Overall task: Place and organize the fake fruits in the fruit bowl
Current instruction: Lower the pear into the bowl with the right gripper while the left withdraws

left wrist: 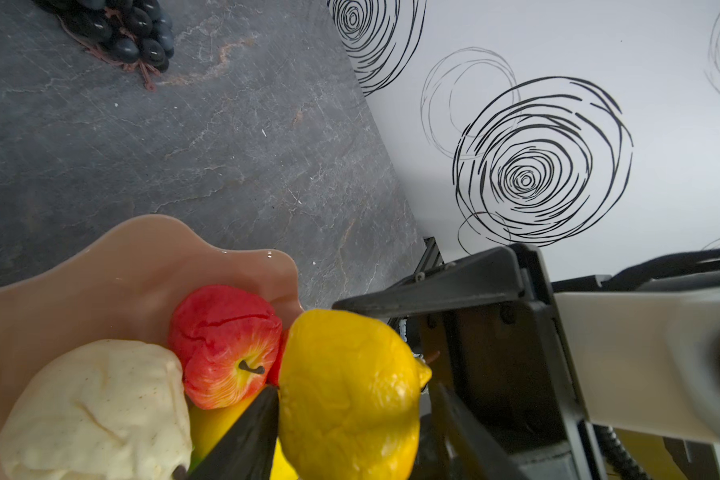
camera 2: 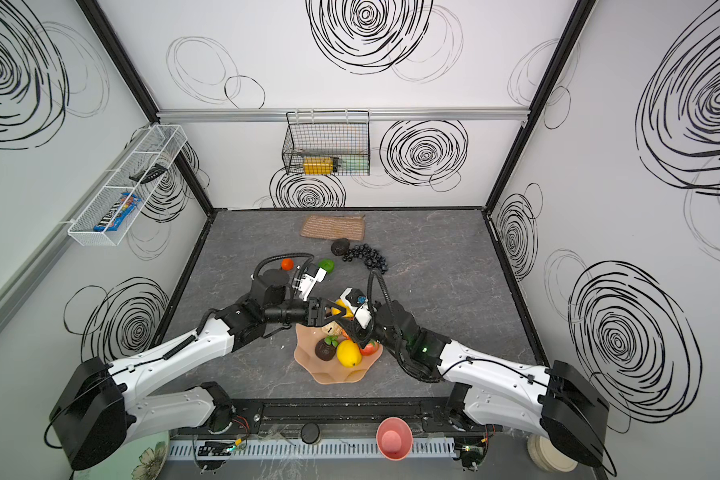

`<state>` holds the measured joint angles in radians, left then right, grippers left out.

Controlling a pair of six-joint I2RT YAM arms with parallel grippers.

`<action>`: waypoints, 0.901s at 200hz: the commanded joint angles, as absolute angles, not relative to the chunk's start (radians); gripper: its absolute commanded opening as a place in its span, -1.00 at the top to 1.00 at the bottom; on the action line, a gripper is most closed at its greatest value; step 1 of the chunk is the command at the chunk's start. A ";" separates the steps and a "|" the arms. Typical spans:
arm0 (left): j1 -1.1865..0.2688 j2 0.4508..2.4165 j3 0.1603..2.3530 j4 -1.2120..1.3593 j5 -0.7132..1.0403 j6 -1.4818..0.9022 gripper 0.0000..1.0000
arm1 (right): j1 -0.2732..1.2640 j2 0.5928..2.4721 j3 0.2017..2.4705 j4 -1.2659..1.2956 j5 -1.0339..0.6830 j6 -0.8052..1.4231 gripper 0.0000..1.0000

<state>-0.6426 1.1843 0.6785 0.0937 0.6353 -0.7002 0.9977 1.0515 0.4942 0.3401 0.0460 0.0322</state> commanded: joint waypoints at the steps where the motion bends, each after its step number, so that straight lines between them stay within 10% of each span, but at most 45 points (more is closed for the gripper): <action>1: -0.624 1.159 0.661 0.142 0.638 -0.692 -0.34 | 0.997 1.061 0.524 0.329 0.069 0.054 0.05; 180: -0.318 0.897 0.876 -0.427 -0.204 -0.272 -0.82 | 1.110 1.457 1.019 -0.195 0.015 0.118 0.04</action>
